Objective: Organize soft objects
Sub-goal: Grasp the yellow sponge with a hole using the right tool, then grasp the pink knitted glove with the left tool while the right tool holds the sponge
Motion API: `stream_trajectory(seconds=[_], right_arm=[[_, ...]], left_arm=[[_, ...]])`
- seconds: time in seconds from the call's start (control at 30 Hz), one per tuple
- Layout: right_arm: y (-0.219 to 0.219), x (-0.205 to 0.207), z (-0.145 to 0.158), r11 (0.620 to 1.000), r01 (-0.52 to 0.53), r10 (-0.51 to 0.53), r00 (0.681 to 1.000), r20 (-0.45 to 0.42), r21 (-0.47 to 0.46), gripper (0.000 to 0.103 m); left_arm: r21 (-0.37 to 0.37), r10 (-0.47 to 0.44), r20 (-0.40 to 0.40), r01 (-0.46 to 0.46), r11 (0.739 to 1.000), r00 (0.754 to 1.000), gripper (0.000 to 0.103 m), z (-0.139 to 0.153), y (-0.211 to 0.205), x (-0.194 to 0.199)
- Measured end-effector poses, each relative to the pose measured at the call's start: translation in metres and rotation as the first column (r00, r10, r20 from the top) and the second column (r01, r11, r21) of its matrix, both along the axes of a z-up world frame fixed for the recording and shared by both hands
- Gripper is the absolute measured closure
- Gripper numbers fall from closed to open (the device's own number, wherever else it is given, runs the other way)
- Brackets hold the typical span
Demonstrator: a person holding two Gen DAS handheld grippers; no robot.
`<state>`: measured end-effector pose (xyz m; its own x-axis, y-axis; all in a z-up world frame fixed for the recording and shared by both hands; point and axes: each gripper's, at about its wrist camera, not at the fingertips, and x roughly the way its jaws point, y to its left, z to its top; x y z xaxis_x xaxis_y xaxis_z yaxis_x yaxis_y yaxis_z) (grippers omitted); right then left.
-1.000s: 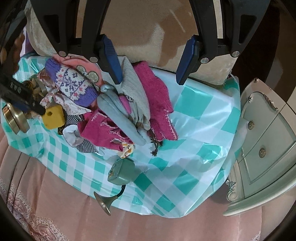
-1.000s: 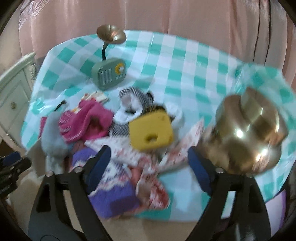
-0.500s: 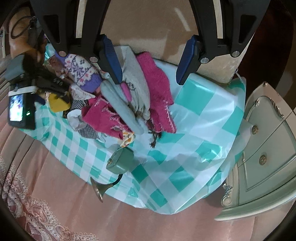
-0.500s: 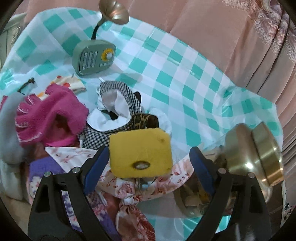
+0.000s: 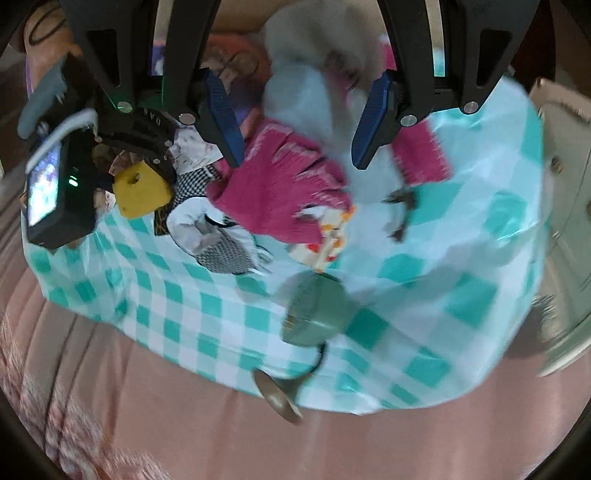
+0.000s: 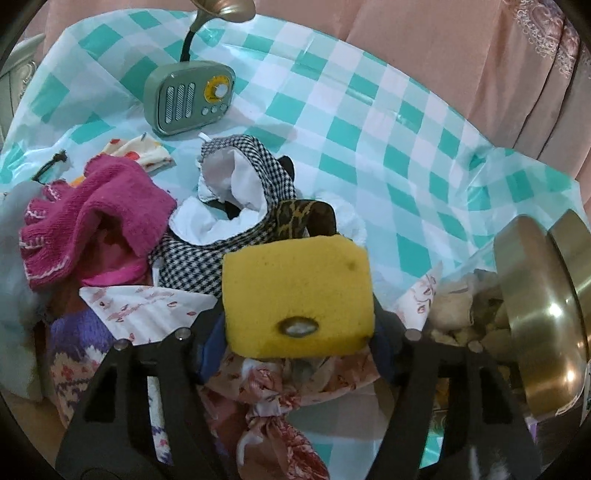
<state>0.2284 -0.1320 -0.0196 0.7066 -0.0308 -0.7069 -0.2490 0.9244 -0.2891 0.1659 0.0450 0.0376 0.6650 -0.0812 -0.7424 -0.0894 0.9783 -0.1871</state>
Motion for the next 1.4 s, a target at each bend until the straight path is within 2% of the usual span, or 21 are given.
stream_trajectory(seconds=[0.17, 0.27, 0.4, 0.43, 0.47, 0.5, 0.57, 0.6, 0.67, 0.83, 1.03, 1.4], right_arm=[[-0.012, -0.01, 0.013, 0.995, -0.012, 0.008, 0.999, 0.04, 0.104, 0.037], [-0.019, -0.014, 0.019, 0.988, -0.014, 0.006, 0.999, 0.052, 0.154, 0.037], [-0.026, -0.024, 0.025, 0.979, -0.019, 0.005, 0.997, 0.071, 0.204, 0.037], [-0.027, -0.027, 0.026, 0.976, -0.023, 0.007, 0.997, 0.074, 0.214, 0.037], [-0.028, -0.031, 0.027, 0.974, -0.027, 0.011, 0.997, 0.073, 0.225, 0.037], [-0.028, -0.034, 0.028, 0.972, -0.032, 0.016, 0.997, 0.074, 0.231, 0.037], [-0.028, -0.038, 0.029, 0.971, -0.041, 0.025, 0.997, 0.07, 0.237, 0.037], [-0.028, -0.04, 0.029, 0.969, -0.044, 0.028, 0.997, 0.066, 0.241, 0.037], [-0.029, -0.043, 0.029, 0.969, -0.043, 0.029, 0.998, 0.06, 0.245, 0.037], [-0.035, -0.052, 0.031, 0.963, -0.036, 0.022, 0.998, 0.056, 0.268, 0.037], [-0.042, -0.065, 0.033, 0.956, -0.036, 0.024, 0.999, 0.047, 0.292, 0.037], [-0.063, -0.094, 0.036, 0.94, -0.026, 0.017, 0.999, 0.03, 0.34, 0.037]], left_arm=[[0.022, -0.08, -0.076, 0.082, 0.996, 0.994, 0.042, -0.017, -0.02, 0.041], [0.061, -0.073, -0.113, 0.08, 0.995, 0.991, 0.039, -0.028, -0.026, 0.059], [0.052, -0.081, -0.146, 0.09, 0.995, 0.986, 0.039, -0.041, -0.029, 0.071], [0.058, -0.088, -0.138, 0.097, 0.994, 0.987, 0.046, -0.044, -0.031, 0.071], [0.062, -0.086, -0.13, 0.095, 0.994, 0.988, 0.057, -0.045, -0.031, 0.071], [0.056, -0.084, -0.126, 0.091, 0.994, 0.989, 0.061, -0.046, -0.03, 0.07], [0.049, -0.091, -0.117, 0.097, 0.994, 0.989, 0.082, -0.045, -0.03, 0.069], [0.051, -0.094, -0.108, 0.1, 0.994, 0.99, 0.084, -0.044, -0.031, 0.069], [0.057, -0.088, -0.092, 0.094, 0.994, 0.992, 0.085, -0.041, -0.03, 0.067], [0.048, -0.058, 0.006, 0.058, 0.997, 0.998, 0.087, -0.027, -0.023, 0.049], [0.03, -0.048, 0.032, 0.047, 0.998, 0.998, 0.089, -0.023, -0.023, 0.039], [-0.105, -0.017, 0.108, 0.028, 0.994, 0.994, 0.09, -0.002, -0.027, -0.02]])
